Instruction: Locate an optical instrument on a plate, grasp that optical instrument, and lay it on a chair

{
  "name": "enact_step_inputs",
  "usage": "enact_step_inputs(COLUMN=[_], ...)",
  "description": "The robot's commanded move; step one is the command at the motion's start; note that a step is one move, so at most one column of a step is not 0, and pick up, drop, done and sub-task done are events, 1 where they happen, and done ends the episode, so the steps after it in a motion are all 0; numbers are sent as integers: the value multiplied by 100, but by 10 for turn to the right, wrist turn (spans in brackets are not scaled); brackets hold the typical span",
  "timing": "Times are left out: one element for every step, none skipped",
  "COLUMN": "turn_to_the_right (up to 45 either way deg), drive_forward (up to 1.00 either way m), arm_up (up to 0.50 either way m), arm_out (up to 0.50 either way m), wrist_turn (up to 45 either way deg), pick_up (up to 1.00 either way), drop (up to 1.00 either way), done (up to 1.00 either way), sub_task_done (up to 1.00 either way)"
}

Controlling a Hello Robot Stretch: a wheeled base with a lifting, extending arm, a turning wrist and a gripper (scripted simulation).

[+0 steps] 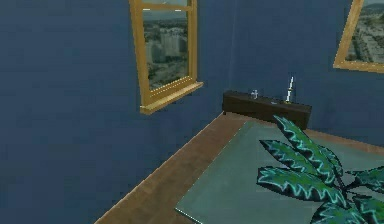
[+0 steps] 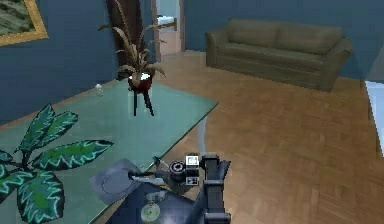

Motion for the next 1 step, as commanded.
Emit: enact_step_inputs(turn_to_the_right=[0], drive_forward=[0], arm_up=[0], arm_out=[0], wrist_turn=[0], pick_up=[0], drop=[0], done=[100], sub_task_done=[0])
